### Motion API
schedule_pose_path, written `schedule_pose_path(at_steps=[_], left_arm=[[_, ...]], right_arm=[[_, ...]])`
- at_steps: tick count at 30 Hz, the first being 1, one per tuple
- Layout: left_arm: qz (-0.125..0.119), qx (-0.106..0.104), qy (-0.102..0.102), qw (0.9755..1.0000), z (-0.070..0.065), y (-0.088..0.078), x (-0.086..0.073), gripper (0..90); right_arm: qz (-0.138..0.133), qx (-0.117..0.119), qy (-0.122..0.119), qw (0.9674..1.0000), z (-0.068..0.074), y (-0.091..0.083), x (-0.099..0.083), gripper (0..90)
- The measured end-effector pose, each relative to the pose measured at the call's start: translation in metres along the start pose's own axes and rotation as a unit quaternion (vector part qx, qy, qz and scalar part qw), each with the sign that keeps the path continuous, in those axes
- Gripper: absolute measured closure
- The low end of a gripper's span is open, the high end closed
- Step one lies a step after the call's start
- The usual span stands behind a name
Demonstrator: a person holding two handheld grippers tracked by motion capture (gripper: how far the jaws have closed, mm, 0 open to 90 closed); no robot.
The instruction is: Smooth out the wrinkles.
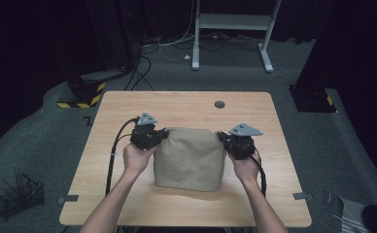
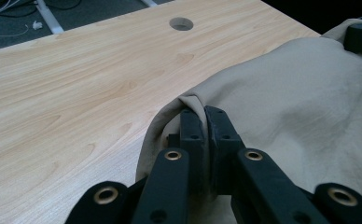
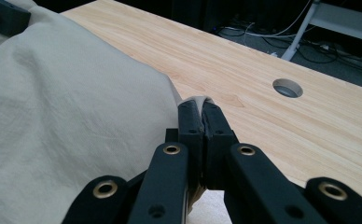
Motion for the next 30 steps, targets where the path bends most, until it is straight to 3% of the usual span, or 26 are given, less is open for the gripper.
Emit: schedule_pose_path(at_steps=[30], left_arm=[[0.012, 0.011, -0.008, 0.9998, 0.016, 0.023, -0.006, 86.1]], right_arm=[[0.025, -0.008, 0.01, 0.9996, -0.005, 0.023, -0.006, 87.5]])
Point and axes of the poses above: each handheld gripper's, and its own axes: y roughly forward along the jaws, x roughly out of its top, z roughly to its left, the point moved 3 cm from there along y, roughly forward along the jaws, and after that the axes turned 9 degrees about -x, right-handed, at the moved point
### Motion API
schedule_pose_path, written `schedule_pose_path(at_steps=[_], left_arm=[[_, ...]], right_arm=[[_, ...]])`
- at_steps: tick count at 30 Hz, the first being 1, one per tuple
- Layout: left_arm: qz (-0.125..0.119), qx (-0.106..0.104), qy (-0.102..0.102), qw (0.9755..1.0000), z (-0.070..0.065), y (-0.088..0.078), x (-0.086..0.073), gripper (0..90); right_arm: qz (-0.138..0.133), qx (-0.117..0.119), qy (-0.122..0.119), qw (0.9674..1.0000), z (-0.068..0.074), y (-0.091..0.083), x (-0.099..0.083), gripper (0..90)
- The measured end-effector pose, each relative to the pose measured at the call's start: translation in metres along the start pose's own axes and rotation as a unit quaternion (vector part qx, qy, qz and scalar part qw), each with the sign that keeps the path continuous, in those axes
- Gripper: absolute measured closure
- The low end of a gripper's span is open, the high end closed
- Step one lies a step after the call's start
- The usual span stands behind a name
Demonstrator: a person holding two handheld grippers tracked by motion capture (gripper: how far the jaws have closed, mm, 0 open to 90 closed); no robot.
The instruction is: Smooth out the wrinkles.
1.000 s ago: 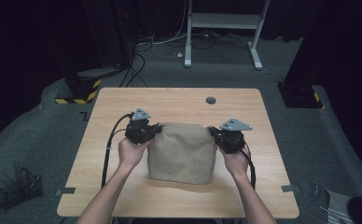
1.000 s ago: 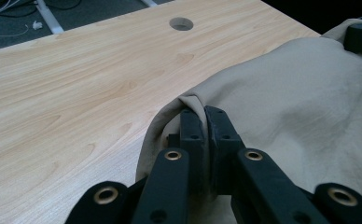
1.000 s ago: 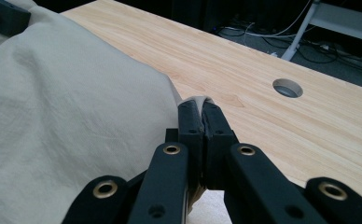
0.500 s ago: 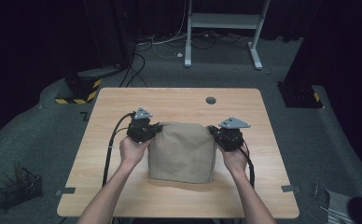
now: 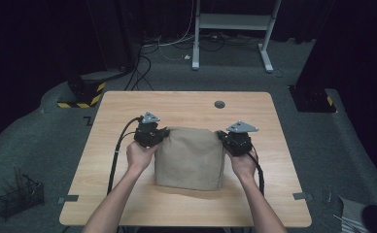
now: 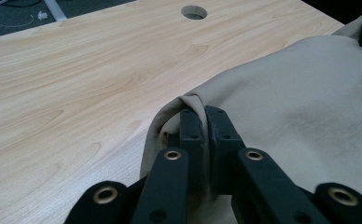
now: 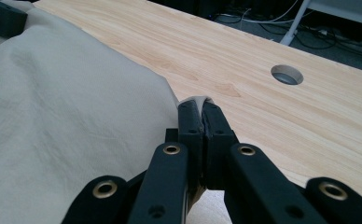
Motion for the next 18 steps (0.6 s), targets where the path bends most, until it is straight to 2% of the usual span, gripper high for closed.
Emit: schedule_pose_path(at_steps=[18], left_arm=[[0.003, -0.002, -0.018, 0.9998, 0.01, 0.013, -0.005, 86.1]], right_arm=[[0.024, -0.004, 0.006, 0.9997, -0.002, 0.017, -0.006, 87.6]])
Point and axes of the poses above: each handheld gripper's, and its own axes: y roughly forward along the jaws, x roughly out of its top, z roughly to its left, the point moved 3 cm from there along y, roughly forward along the jaws, and after that the axes turned 9 degrees about -x, right-handed, at the moved point
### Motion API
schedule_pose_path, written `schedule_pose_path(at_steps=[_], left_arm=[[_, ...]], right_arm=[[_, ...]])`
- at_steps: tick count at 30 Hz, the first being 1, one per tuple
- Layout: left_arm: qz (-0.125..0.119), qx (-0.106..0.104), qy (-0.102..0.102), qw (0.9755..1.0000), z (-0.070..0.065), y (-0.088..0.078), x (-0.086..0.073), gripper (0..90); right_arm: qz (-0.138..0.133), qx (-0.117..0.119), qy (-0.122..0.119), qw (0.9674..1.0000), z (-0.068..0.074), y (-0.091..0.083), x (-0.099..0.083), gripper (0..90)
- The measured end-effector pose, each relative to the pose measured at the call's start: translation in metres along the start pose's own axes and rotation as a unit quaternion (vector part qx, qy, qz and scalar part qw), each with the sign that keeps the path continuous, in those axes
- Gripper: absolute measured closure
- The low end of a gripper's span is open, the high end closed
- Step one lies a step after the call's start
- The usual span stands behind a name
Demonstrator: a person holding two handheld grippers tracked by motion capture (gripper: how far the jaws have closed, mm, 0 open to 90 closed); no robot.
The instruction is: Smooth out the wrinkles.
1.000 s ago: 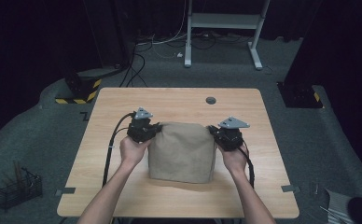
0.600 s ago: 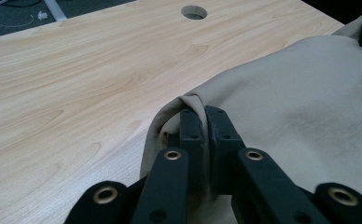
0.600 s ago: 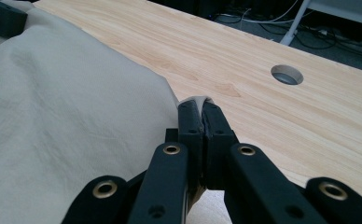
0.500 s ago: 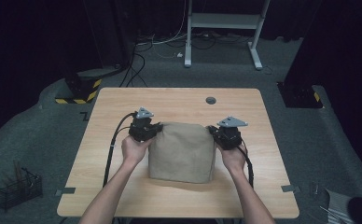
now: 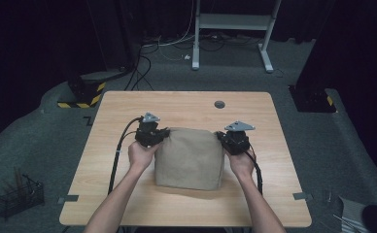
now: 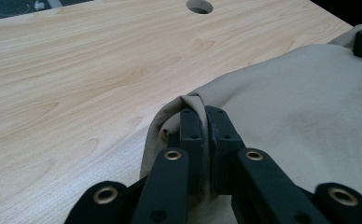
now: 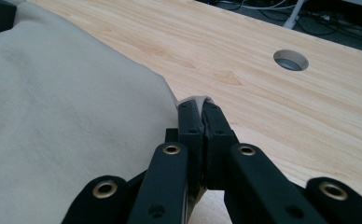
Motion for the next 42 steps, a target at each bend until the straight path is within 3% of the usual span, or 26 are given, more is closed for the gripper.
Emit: schedule_pose_path(at_steps=[29, 42], left_arm=[[0.015, 0.006, -0.021, 0.9996, 0.011, 0.019, -0.012, 86.1], [0.045, 0.006, -0.024, 0.9987, 0.011, 0.029, -0.032, 86.7]], right_arm=[[0.033, -0.006, 0.008, 0.9994, -0.001, 0.024, -0.013, 87.6], [0.062, -0.003, 0.007, 0.998, 0.002, 0.037, -0.029, 87.5]])
Point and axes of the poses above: each handheld gripper's, and its own axes: y roughly forward along the jaws, x roughly out of its top, z roughly to its left, the point moved 3 cm from there along y, roughly forward along the jaws, and after that the axes turned 9 degrees about -x, right-handed, at the moved point
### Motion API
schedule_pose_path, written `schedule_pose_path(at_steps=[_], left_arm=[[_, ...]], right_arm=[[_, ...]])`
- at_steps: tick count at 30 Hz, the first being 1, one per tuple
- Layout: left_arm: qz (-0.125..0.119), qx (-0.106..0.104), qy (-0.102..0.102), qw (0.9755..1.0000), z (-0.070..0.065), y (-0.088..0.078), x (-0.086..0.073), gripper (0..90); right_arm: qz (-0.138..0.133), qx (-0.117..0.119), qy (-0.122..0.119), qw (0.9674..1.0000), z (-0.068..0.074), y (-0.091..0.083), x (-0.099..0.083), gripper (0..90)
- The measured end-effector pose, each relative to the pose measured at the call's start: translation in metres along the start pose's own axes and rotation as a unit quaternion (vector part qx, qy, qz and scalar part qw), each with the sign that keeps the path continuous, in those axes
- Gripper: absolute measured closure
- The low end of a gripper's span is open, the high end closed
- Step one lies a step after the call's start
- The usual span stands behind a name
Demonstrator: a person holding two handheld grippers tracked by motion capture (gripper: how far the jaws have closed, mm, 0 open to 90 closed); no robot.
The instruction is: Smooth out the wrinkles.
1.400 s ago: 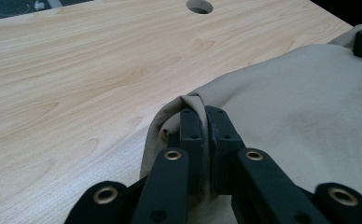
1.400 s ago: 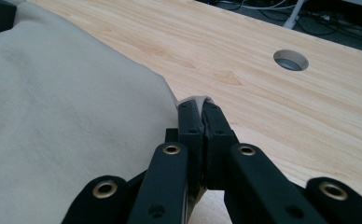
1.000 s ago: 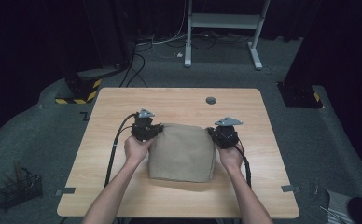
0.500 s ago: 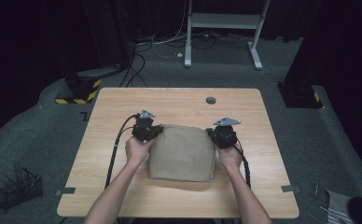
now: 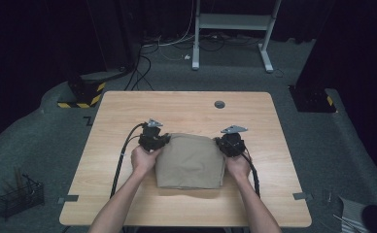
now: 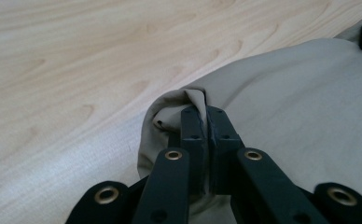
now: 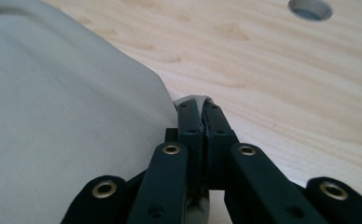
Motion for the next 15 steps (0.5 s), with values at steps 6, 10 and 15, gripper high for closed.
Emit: schedule_pose_path(at_steps=[6, 10, 15], left_arm=[[0.004, -0.013, -0.001, 0.9999, -0.008, 0.001, -0.016, 87.0], [0.0, -0.014, -0.007, 0.9999, -0.008, 0.002, -0.017, 86.4], [-0.004, -0.009, -0.008, 0.9999, -0.007, 0.003, -0.019, 83.3]], right_arm=[[0.008, 0.01, -0.002, 0.9999, 0.005, 0.001, -0.016, 87.4], [0.01, 0.013, 0.001, 0.9999, 0.005, 0.001, -0.019, 87.2], [0.021, 0.015, -0.001, 0.9997, 0.005, 0.007, -0.02, 86.3]])
Point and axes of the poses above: each handheld gripper's, and its own axes: y roughly forward along the jaws, x roughly out of its top, z roughly to its left, the point moved 3 cm from there along y, roughly forward along the jaws, and after that the axes turned 9 degrees about -x, right-handed, at the moved point
